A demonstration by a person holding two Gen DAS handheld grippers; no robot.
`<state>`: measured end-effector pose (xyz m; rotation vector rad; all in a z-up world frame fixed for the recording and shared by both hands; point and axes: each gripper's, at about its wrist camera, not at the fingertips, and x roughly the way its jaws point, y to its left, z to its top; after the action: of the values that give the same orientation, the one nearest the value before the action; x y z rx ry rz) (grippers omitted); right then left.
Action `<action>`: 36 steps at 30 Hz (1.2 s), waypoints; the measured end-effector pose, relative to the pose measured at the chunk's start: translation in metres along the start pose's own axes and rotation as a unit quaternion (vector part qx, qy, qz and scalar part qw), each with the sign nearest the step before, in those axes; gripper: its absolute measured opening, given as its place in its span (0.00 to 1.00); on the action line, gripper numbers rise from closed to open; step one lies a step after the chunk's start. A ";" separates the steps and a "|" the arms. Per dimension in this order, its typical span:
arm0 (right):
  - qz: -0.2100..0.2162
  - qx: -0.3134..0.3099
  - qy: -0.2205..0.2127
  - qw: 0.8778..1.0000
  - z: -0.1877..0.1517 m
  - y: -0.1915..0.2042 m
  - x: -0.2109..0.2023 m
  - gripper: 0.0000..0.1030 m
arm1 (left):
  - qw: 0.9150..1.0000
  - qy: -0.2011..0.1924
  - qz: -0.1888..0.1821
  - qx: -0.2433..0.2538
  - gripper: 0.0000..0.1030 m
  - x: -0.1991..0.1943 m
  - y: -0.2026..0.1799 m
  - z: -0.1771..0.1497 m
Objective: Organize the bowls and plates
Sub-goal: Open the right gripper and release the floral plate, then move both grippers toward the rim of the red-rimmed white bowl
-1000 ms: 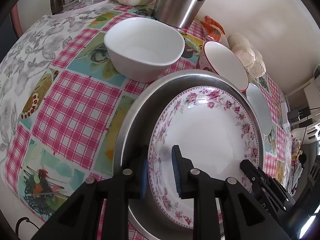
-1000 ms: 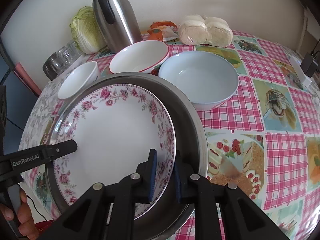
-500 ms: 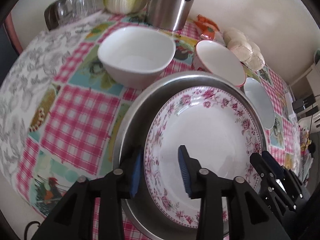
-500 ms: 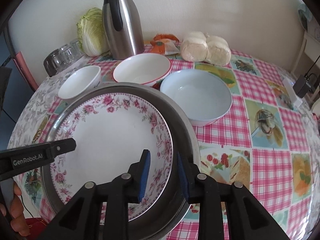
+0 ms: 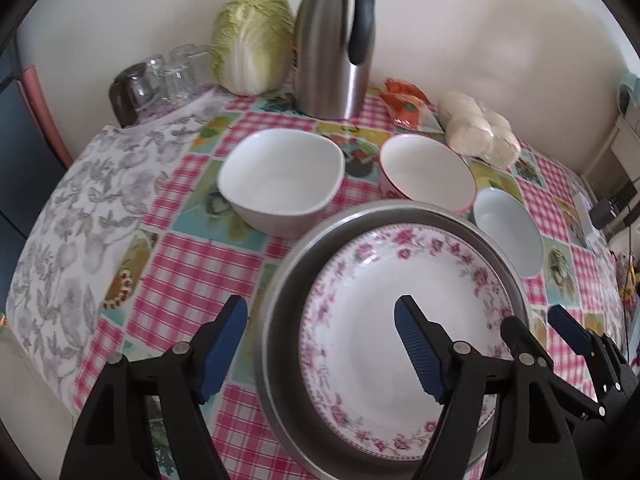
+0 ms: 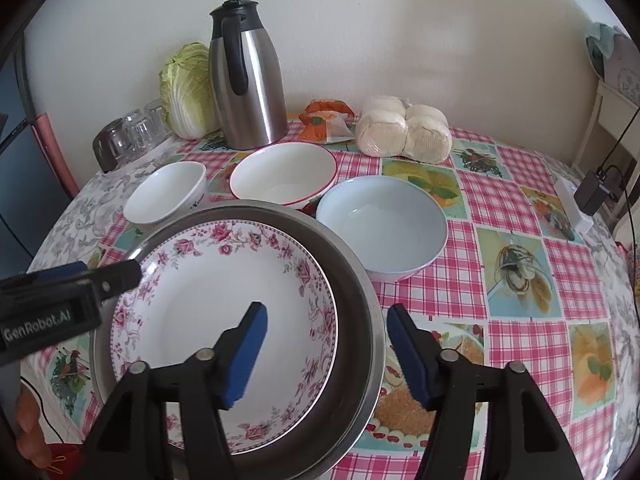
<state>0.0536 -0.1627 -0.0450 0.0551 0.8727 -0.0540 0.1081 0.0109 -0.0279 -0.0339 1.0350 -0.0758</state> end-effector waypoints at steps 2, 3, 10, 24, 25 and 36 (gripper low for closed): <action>0.002 0.001 0.000 1.000 0.000 0.000 0.000 0.78 | 1.000 -0.006 0.015 -0.006 0.78 -0.001 0.004 0.000; 0.002 0.001 0.000 1.000 0.000 0.000 0.000 0.79 | 1.000 -0.008 0.020 -0.009 0.79 -0.002 0.006 0.001; 0.002 0.020 0.008 1.000 0.005 -0.005 0.000 1.00 | 0.998 -0.024 0.045 -0.026 0.93 -0.002 0.012 0.006; 0.003 0.110 -0.051 0.993 0.080 -0.038 -0.036 1.00 | 0.990 -0.106 0.077 -0.060 1.00 -0.021 0.008 0.063; 0.005 0.119 -0.057 0.991 0.086 -0.042 -0.036 1.00 | 0.990 -0.108 0.071 -0.063 1.00 -0.021 0.007 0.068; 0.000 0.154 -0.041 0.987 0.127 -0.060 0.002 1.00 | 0.988 -0.122 0.058 -0.073 1.00 0.001 0.006 0.114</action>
<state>0.1477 -0.2315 0.0331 0.3406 0.7762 -0.1904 0.2068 0.0159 0.0290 -0.1137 0.7952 0.1088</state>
